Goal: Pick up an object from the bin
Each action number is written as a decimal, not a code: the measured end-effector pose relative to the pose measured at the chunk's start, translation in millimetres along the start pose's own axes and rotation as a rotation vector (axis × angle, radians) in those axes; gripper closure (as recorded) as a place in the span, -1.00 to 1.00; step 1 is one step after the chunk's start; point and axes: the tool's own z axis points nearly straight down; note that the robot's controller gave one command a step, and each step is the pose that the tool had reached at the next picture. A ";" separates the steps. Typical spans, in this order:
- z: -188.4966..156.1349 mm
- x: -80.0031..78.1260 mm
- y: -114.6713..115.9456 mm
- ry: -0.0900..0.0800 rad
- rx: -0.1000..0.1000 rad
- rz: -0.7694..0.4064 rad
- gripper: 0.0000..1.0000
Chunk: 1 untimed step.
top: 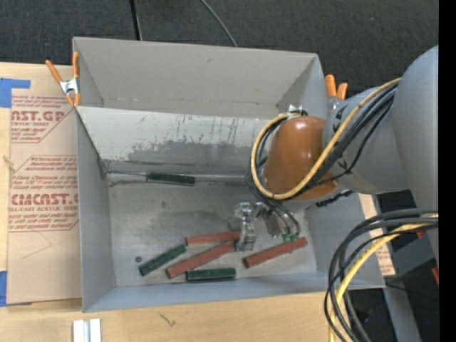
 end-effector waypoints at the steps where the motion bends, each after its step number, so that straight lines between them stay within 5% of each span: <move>1: -108.8 18.3 -21.2 0.001 -0.001 -0.039 1.00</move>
Offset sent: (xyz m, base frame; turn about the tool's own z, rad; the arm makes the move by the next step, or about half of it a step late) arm 0.0000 0.0000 0.0000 0.0000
